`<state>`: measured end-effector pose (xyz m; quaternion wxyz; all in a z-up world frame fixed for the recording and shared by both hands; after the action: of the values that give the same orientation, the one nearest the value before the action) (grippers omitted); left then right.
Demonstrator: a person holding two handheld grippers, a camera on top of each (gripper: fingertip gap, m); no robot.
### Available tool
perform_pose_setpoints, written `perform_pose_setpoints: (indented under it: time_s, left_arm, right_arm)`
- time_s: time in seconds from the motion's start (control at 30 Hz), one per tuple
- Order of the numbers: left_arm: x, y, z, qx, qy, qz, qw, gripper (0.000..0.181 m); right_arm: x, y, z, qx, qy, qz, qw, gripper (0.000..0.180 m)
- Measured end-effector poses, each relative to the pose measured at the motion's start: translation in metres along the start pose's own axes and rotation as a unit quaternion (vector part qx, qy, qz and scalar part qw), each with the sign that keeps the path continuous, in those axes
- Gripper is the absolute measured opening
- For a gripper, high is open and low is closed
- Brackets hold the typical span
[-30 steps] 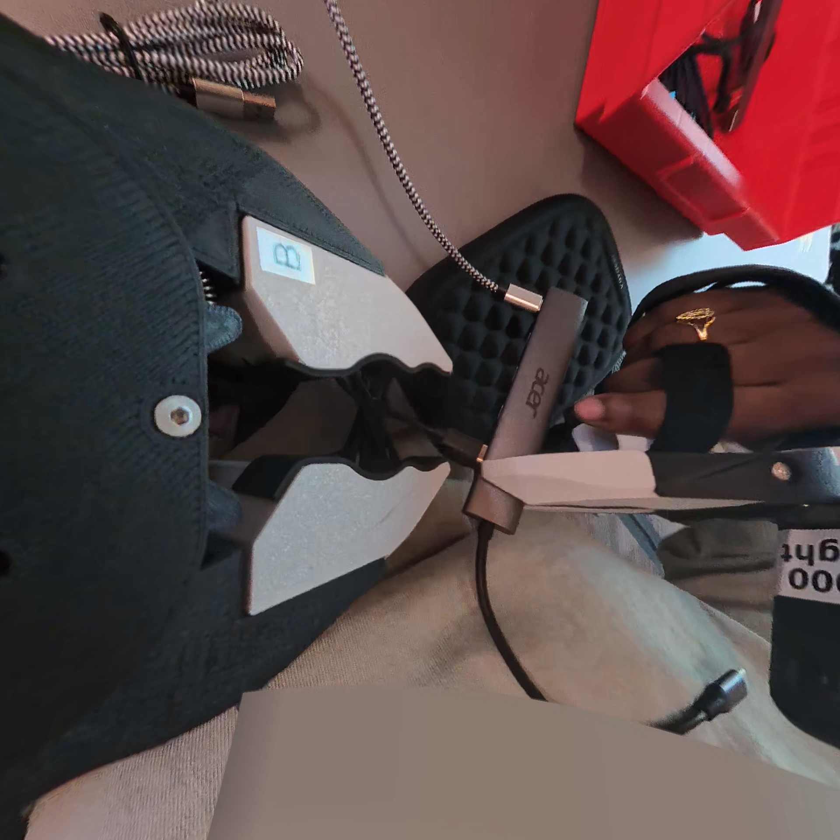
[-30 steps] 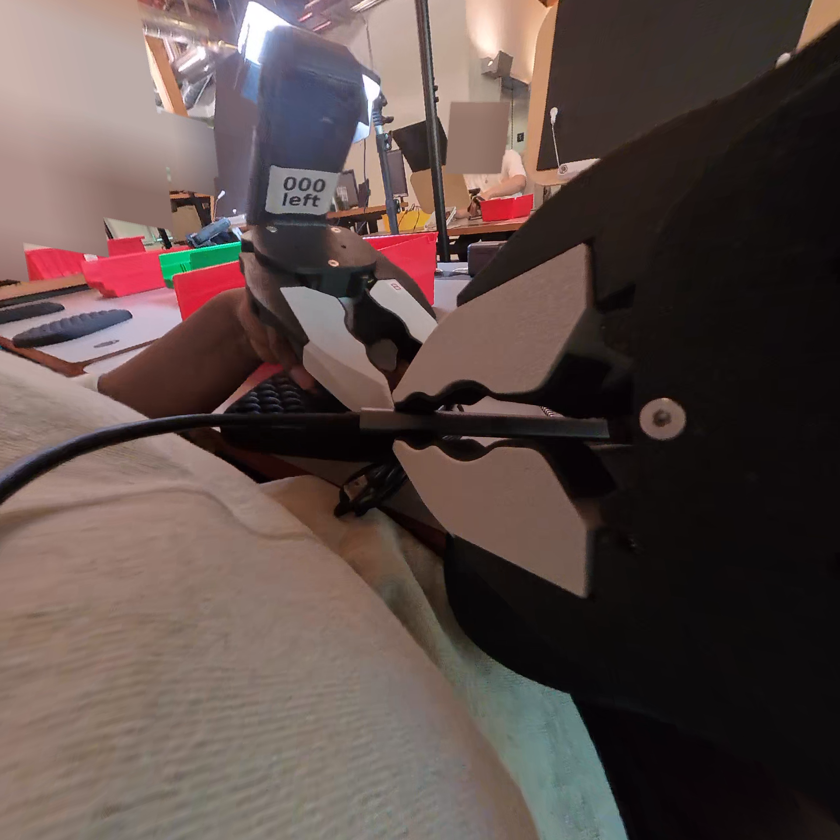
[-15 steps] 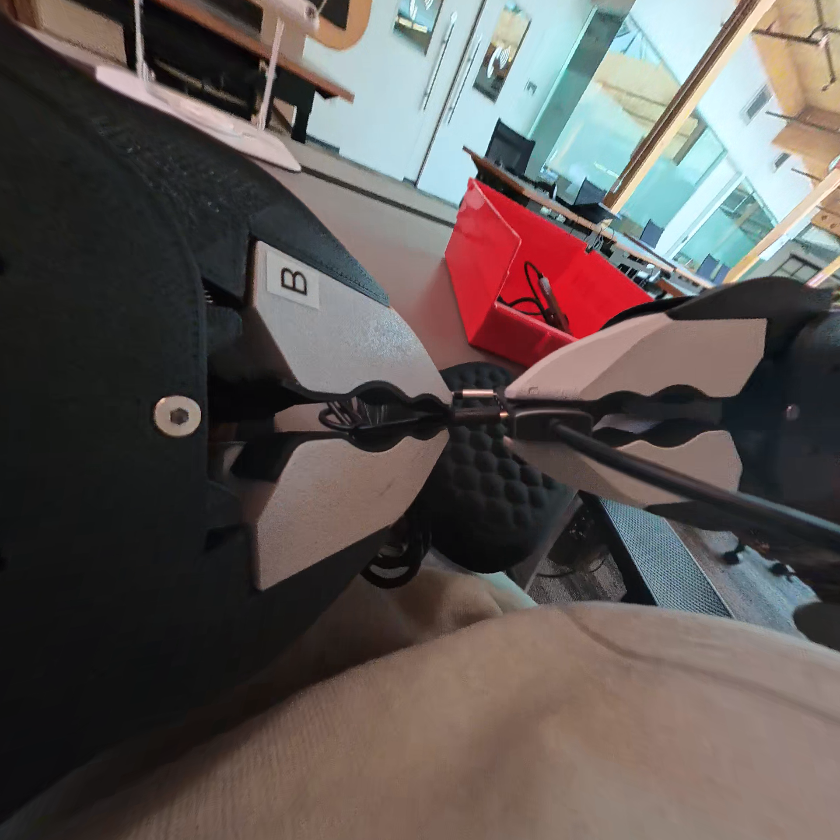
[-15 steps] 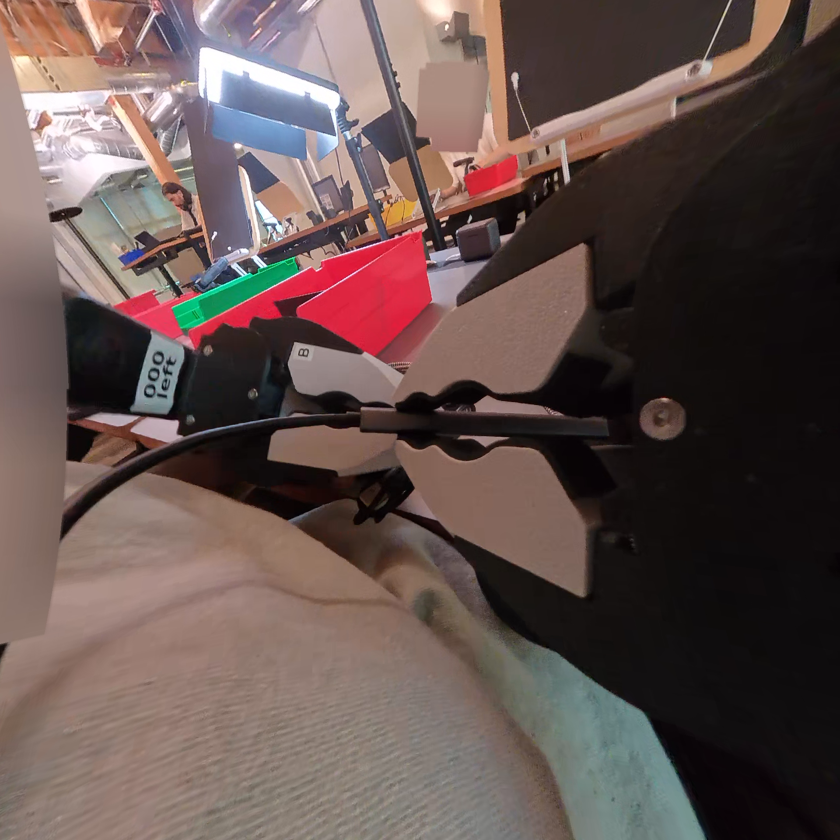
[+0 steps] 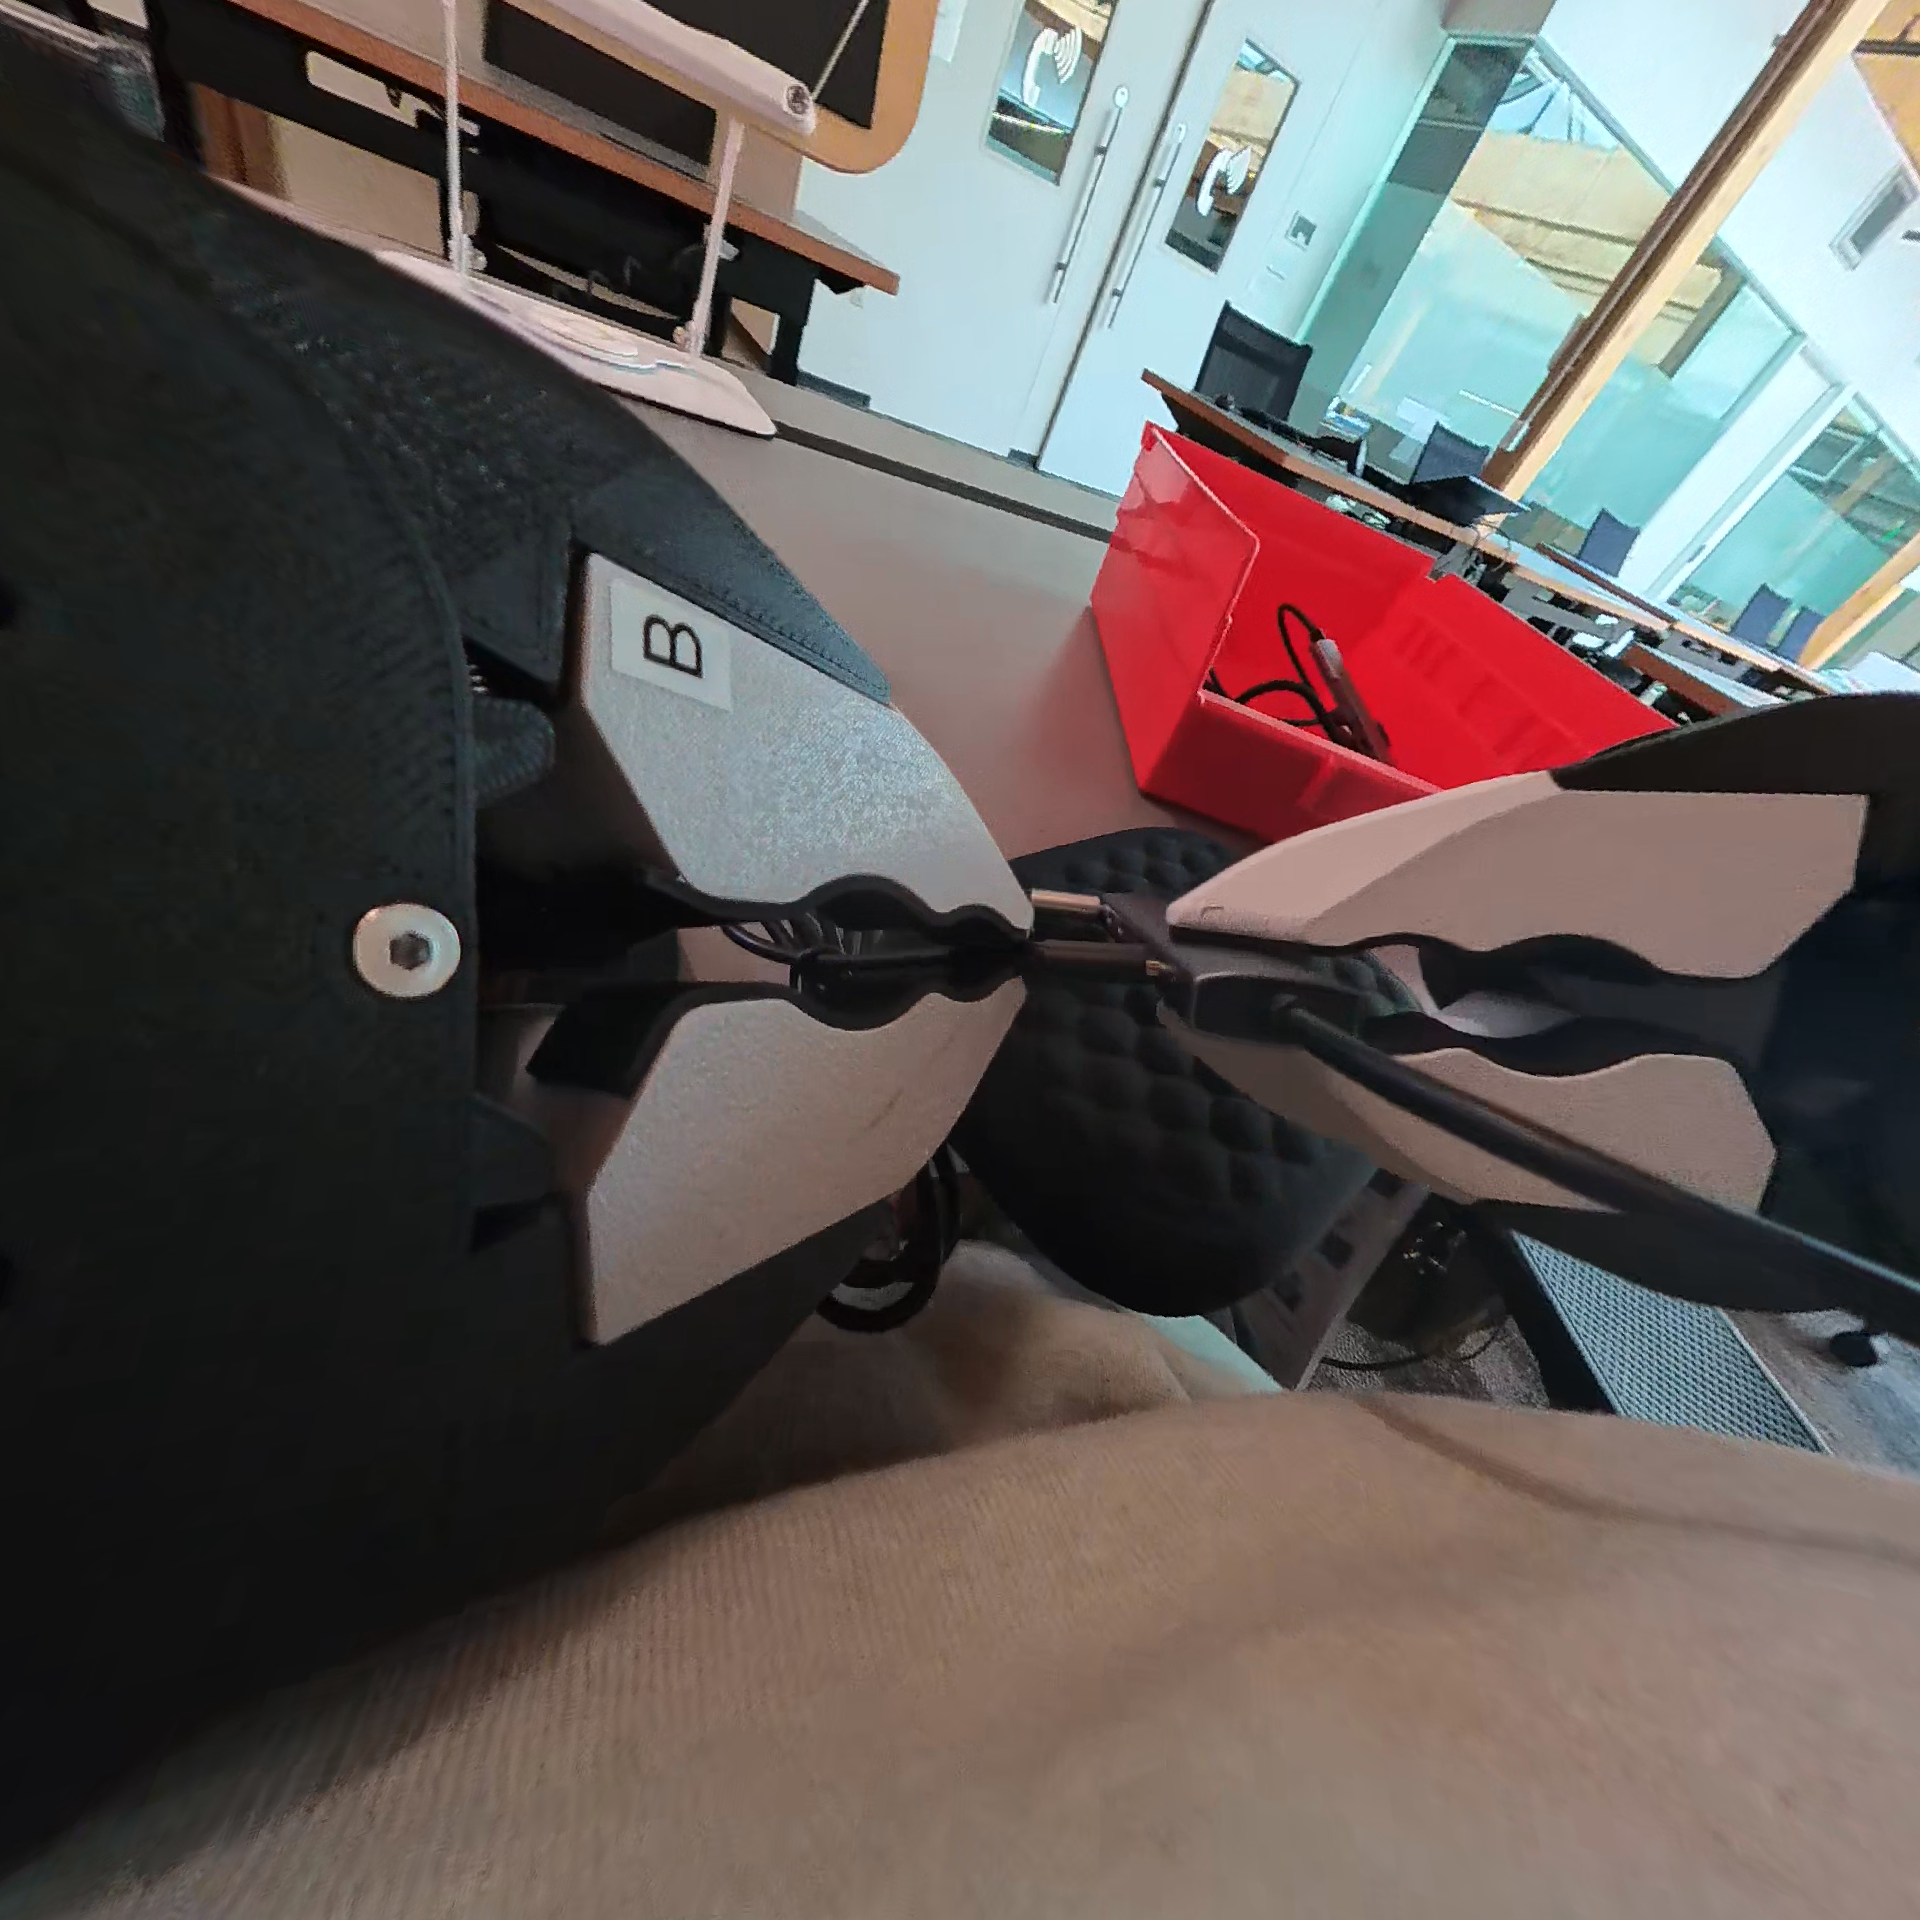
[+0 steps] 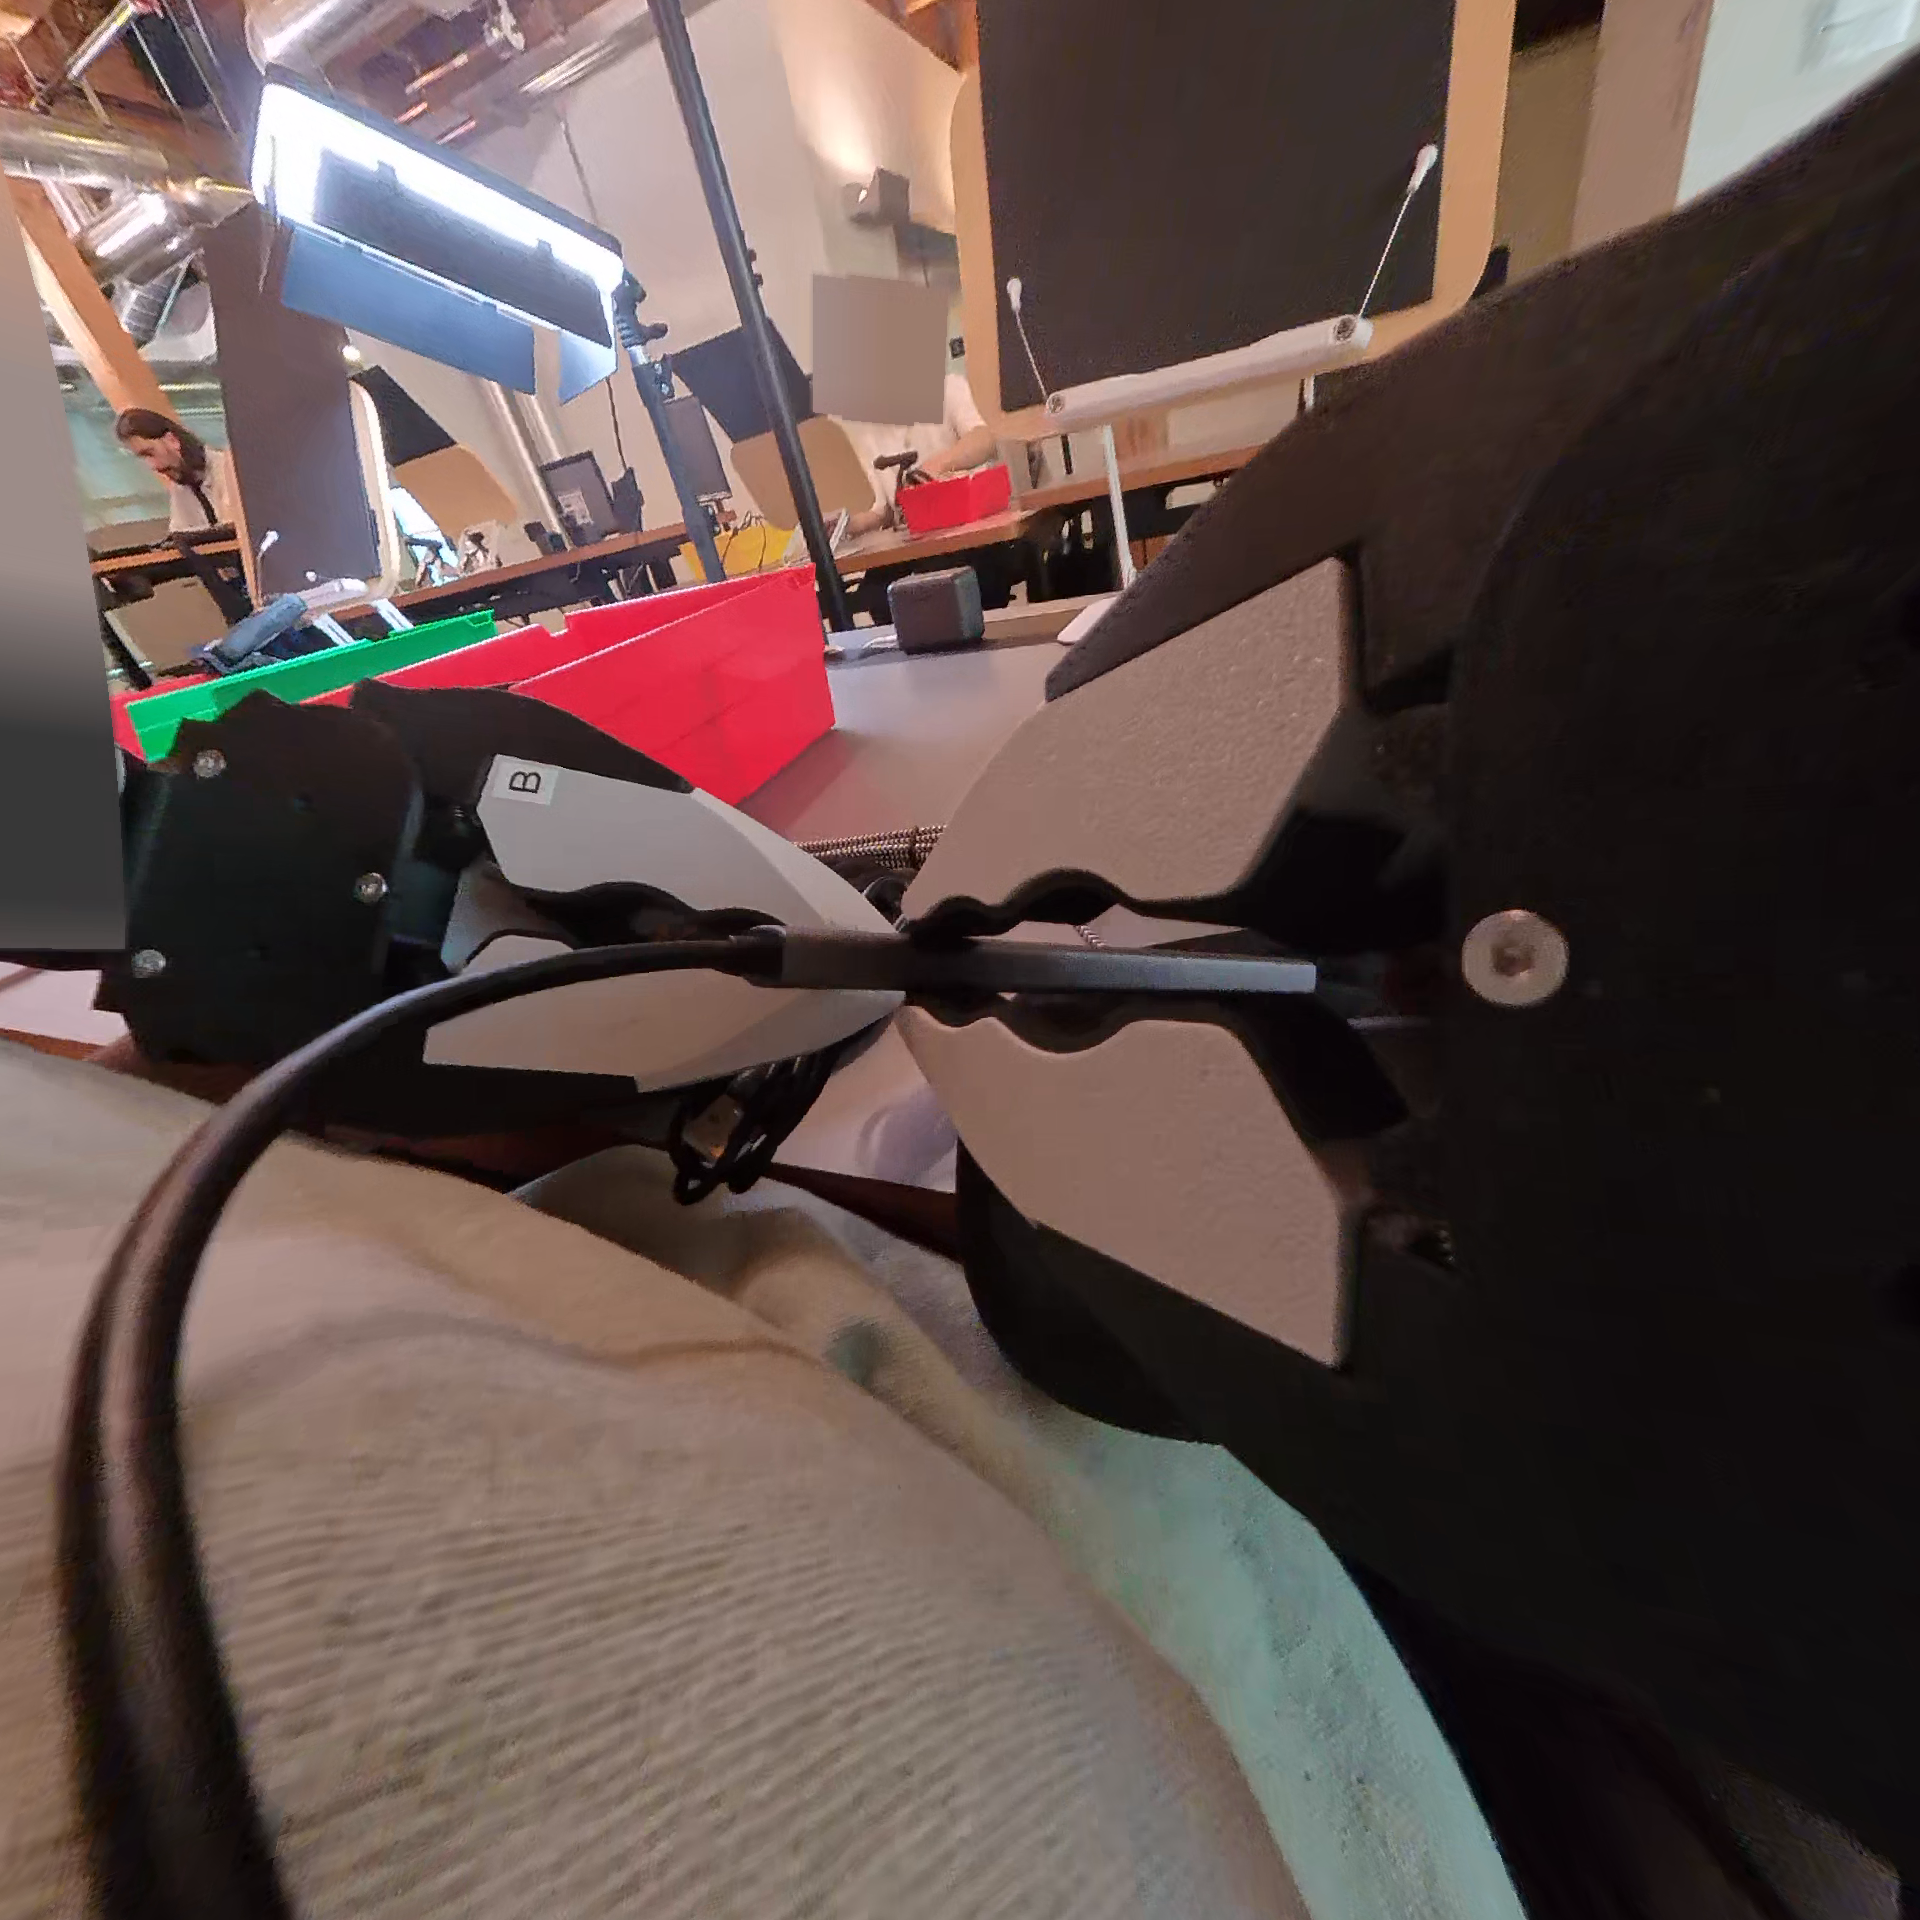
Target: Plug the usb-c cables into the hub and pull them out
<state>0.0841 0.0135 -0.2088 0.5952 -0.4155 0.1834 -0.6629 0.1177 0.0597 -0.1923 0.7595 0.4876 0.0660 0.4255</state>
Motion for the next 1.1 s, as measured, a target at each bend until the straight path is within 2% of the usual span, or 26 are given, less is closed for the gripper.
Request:
perform_pose_setpoints:
  time_s: [0.3,0.57,0.73,0.83,0.9,1.03,1.1]
  left_arm:
    - [-0.001,0.007,-0.006,0.028,-0.078,-0.002,0.997,0.002]
    - [-0.001,0.014,-0.008,-0.009,-0.126,-0.021,0.992,0.002]
    - [-0.001,0.015,-0.006,0.001,-0.125,-0.028,0.992,0.002]
    - [-0.002,0.017,-0.008,0.049,-0.112,-0.03,0.992,0.002]
    - [-0.002,0.016,-0.009,0.022,-0.112,-0.031,0.993,0.003]
    - [0.0,0.003,-0.005,0.06,-0.077,-0.013,0.995,0.003]
    - [0.002,-0.011,-0.004,0.067,-0.063,0.024,0.995,0.006]
  right_arm:
    - [-0.007,-0.007,-0.002,0.005,-0.057,-0.008,0.998,0.009]
    - [-0.011,-0.012,-0.001,0.033,-0.084,0.026,0.996,0.009]
    - [-0.011,-0.013,0.0,0.049,-0.094,0.058,0.993,0.009]
    - [-0.013,-0.011,-0.001,0.048,-0.095,0.066,0.992,0.01]
    - [-0.013,-0.011,-0.001,0.053,-0.098,0.069,0.991,0.01]
    - [-0.009,0.0,-0.002,0.051,-0.092,0.043,0.994,0.009]
    - [-0.006,0.008,-0.001,0.073,-0.085,0.008,0.994,0.009]
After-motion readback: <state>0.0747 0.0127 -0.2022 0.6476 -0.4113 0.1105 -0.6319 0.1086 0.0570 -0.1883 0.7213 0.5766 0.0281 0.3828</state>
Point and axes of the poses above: each gripper's, where its closed fingertips meet, x back along the fingers, z out of its top, y = z × x across the jaws, the point moved 3 cm from there along x, back along the fingers, and after that the axes turned 4 degrees about -x, right-handed, at the moved point
